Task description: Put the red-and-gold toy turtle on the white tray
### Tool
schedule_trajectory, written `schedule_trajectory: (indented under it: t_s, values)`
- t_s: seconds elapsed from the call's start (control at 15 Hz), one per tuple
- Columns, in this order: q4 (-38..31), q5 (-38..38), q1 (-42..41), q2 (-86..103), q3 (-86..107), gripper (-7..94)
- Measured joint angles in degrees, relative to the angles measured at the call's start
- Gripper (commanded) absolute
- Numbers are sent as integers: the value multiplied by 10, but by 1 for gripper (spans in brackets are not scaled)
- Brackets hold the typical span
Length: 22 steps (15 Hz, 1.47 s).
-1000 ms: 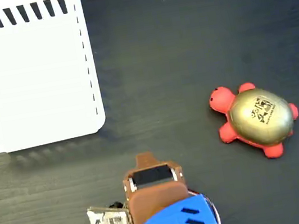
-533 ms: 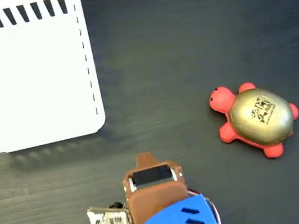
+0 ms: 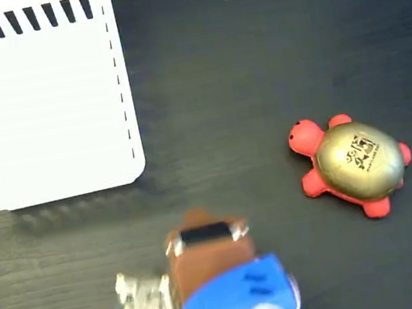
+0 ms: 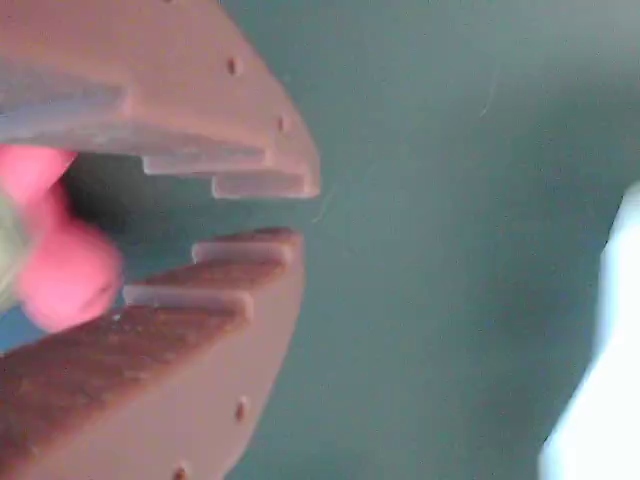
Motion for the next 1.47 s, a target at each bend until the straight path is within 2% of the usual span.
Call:
schedule_trajectory:
  t_s: [0.07,0.13,0.33,0.47,0.8,1.13,1.2,1.27,1.47]
  values:
    - [-14,27,26,-68,-67,0]
    - [5,53,54,-139,-144,0]
    - [156,87,134,-359,-376,0]
    - [199,58,181,-453,-425,0]
    - [167,-16,282,-533,-427,0]
    - [175,-79,352,-600,-471,4]
    - [178,-91,363,-613,-482,9]
    - [184,-102,374,-631,-498,23]
    - [205,-120,396,-650,-525,39]
